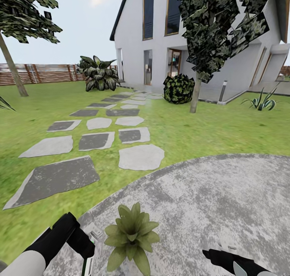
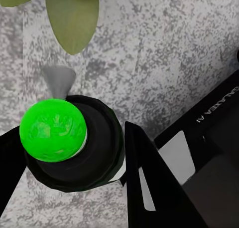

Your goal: Pick up the pesticide atomizer in the garden and spray insectifuge to fully cover both potted plants in the garden.

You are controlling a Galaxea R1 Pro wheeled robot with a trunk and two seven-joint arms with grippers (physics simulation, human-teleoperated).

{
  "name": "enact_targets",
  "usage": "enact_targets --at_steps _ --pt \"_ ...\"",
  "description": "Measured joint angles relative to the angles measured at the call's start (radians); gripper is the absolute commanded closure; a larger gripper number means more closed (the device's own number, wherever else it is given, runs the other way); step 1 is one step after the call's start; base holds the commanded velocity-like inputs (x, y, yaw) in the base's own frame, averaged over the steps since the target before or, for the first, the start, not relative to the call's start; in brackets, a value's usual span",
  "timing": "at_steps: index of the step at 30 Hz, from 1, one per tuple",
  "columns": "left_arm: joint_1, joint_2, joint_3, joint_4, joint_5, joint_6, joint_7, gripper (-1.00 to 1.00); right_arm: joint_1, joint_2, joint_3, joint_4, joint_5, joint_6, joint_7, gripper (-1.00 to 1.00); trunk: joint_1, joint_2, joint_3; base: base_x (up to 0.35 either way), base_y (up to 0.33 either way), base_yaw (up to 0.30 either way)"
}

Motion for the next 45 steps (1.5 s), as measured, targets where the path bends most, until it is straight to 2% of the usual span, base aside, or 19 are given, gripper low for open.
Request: enact_targets --at_steps 4,10,13,18,26,34,45 --pt "0.0 0.003 0.0 0.0 0.0 0.0 0.001 1.0 0.0 0.0 0.0 0.0 0.0 0.0 -0.001 -1.0 0.015 -0.028 -0.018 0.0 0.0 0.0" --pt "0.0 0.006 0.0 0.0 0.001 0.003 0.066 1.0 0.0 0.0 0.0 0.0 -0.002 0.0 0.0 -1.0 0.015 -0.028 -0.02 0.0 0.0 0.0" --pt "0.0 0.006 0.0 0.0 0.002 0.004 0.075 1.0 0.0 0.0 0.0 -0.001 -0.003 0.002 0.001 -1.0 0.015 -0.028 -0.02 0.0 0.0 0.0" --pt "0.0 0.006 0.0 0.0 0.002 0.004 0.077 1.0 0.0 0.0 0.0 -0.002 -0.003 0.008 0.001 -1.0 0.015 -0.028 -0.02 0.0 0.0 0.0" --pt "0.0 0.006 0.0 0.0 0.002 0.004 0.079 1.0 0.0 0.0 0.0 -0.001 0.001 0.008 0.0 -1.0 0.046 -0.084 -0.046 0.0 0.0 0.0" --pt "0.0 0.006 0.001 -0.001 0.002 0.003 0.079 1.0 0.0 0.0 0.0 -0.001 0.002 0.008 -0.002 -1.0 0.077 -0.14 -0.083 0.0 0.0 0.0" --pt "-0.001 0.009 0.002 -0.003 0.002 0.003 0.08 1.0 0.0 0.0 0.0 -0.002 0.002 0.008 -0.002 -1.0 0.077 -0.14 -0.085 0.0 0.069 0.0"
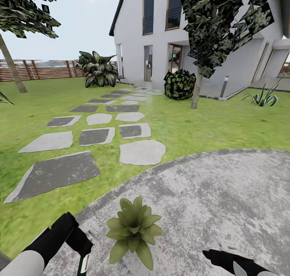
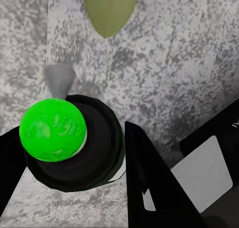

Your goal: Pick up the pesticide atomizer in the garden and spray insectifuge to fully cover both potted plants in the garden.

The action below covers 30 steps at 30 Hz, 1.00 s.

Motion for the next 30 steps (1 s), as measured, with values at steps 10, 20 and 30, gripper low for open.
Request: enact_targets --at_steps 10,20,30 --pt "-0.001 0.002 -0.001 -0.001 0.0 0.001 0.052 1.0 0.0 0.0 -0.001 0.0 -0.002 0.0 0.0 -1.0 0.0 0.0 0.0 0.0 0.006 -0.205" --pt "0.0 -0.028 -0.008 0.01 0.008 0.0 0.247 1.0 0.0 0.0 -0.001 0.0 -0.003 0.0 0.0 -1.0 0.0 0.0 0.0 0.0 0.0 -0.031" --pt "0.0 -0.032 -0.004 0.039 0.008 0.001 0.244 1.0 0.0 0.0 -0.001 0.0 -0.002 0.0 0.0 -1.0 0.0 0.0 0.0 0.088 0.152 0.0"
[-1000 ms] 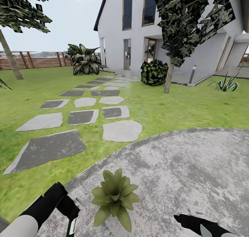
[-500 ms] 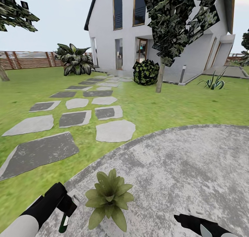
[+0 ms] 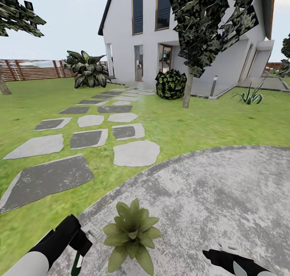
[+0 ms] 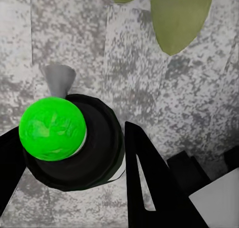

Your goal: Pick up the pesticide atomizer in the garden and spray insectifuge to fully cover both potted plants in the garden.

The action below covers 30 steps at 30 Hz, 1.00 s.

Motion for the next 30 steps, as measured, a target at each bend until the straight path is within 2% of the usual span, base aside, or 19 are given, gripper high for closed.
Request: enact_targets --at_steps 16,24,30 --pt "0.0 -0.002 -0.001 0.0 0.0 0.002 -0.002 1.0 0.0 0.0 -0.001 0.0 -0.005 -0.001 0.001 -1.0 0.0 0.0 -0.011 0.004 0.008 0.0" --pt "0.0 0.0 0.0 -0.001 -0.001 0.004 -0.058 1.0 0.0 0.0 -0.001 0.0 -0.005 -0.001 0.001 -1.0 0.0 0.0 -0.024 0.0 0.0 0.0" --pt "0.0 -0.001 0.001 -0.001 -0.002 0.003 -0.07 1.0 0.0 0.0 -0.001 0.0 -0.005 -0.001 0.001 -1.0 0.0 0.0 -0.034 0.0 0.0 0.0"
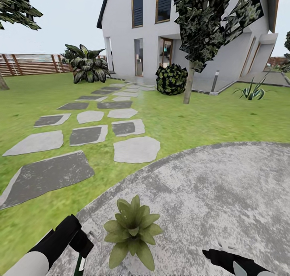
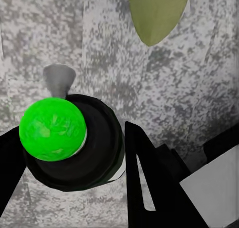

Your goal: Pick up the pesticide atomizer in the garden and spray insectifuge to fully cover both potted plants in the garden.

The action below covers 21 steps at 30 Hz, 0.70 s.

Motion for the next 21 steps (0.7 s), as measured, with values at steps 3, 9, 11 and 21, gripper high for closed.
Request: enact_targets --at_steps 3,9,11,21 --pt "-0.001 0.0 0.0 -0.001 0.0 0.0 -0.011 1.0 0.0 0.0 0.001 0.0 0.0 0.0 -0.001 -1.0 0.0 0.0 -0.005 0.0 0.002 0.0" --pt "-0.002 0.0 0.0 -0.004 0.0 0.003 -0.016 1.0 0.0 0.0 0.001 0.001 0.0 0.0 -0.001 -1.0 0.0 0.0 -0.015 0.112 0.111 0.0" --pt "-0.002 0.0 0.0 -0.004 0.0 0.003 -0.016 1.0 0.0 0.0 0.001 0.0 0.0 0.0 -0.001 -1.0 0.0 0.0 -0.018 0.035 0.031 0.0" --pt "-0.002 -0.007 0.0 -0.005 0.0 0.004 -0.018 1.0 0.0 0.0 0.0 0.0 0.0 0.0 0.001 -1.0 0.0 0.0 -0.034 0.003 0.002 0.0"
